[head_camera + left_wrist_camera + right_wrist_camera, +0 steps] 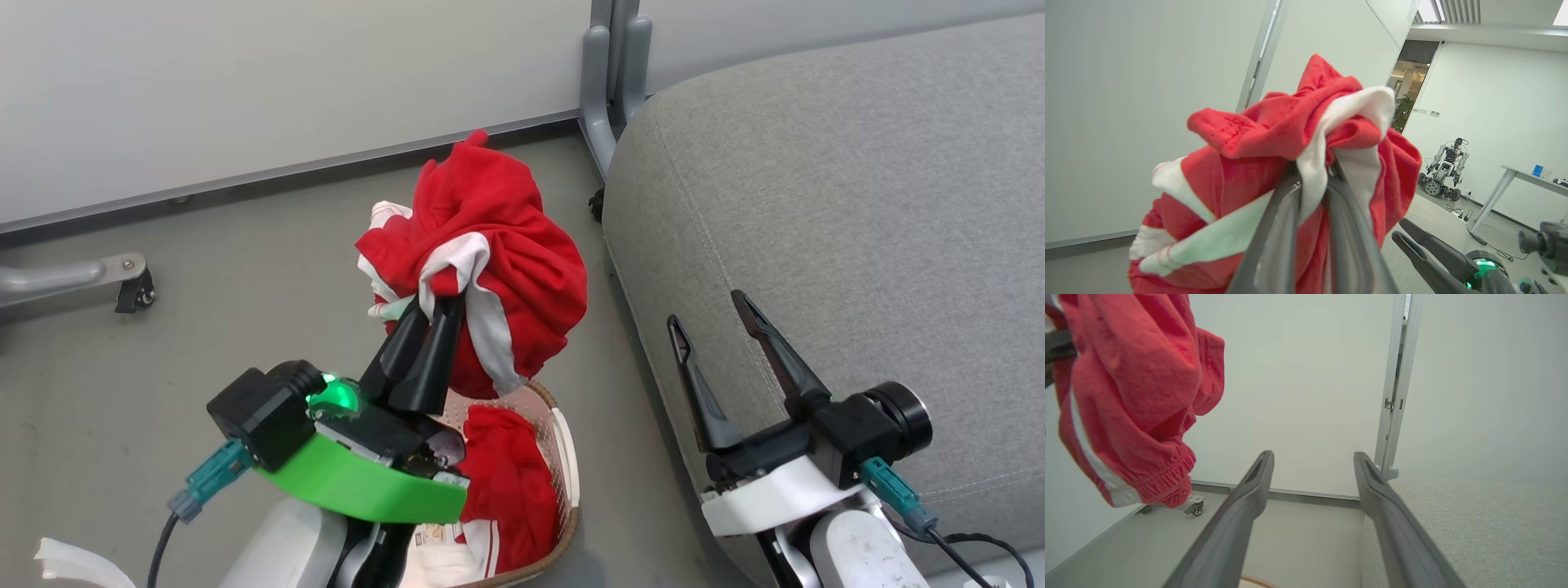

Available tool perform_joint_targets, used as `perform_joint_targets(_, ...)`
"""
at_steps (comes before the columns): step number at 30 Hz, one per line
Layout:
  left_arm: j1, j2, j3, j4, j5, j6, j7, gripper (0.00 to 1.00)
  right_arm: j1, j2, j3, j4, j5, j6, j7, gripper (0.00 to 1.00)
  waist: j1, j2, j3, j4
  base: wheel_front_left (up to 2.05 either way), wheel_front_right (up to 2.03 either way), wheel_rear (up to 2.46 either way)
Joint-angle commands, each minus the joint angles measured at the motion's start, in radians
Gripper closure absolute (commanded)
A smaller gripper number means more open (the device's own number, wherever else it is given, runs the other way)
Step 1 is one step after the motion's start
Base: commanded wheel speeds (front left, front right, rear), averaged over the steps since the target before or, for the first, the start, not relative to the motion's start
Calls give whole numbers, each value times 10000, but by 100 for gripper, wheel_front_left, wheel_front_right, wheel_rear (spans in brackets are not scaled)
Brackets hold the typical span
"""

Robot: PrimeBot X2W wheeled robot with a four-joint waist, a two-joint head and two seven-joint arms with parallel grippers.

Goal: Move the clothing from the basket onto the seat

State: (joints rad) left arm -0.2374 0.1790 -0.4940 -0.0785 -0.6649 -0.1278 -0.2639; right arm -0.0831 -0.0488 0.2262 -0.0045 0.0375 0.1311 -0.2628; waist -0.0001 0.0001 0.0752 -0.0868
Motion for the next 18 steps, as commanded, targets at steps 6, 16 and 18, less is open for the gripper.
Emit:
perform_joint_targets(6,108,120,-48,39,-56,-38,-8,100,41,-237,452,-272,479,-5,-31,0,1,-1,69,24,0,0,0)
perform_joint_targets(16,-15,223,-305,182,-65,-38,-8,100,-590,-2102,3129,-1431,2381,-6,-29,0,1,-1,62,74,0,0,0)
perform_joint_targets(18,-89,290,-473,203,-52,-38,-8,100,-778,-2273,3310,-1413,2458,-5,-29,0,1,-1,80,91,0,0,0)
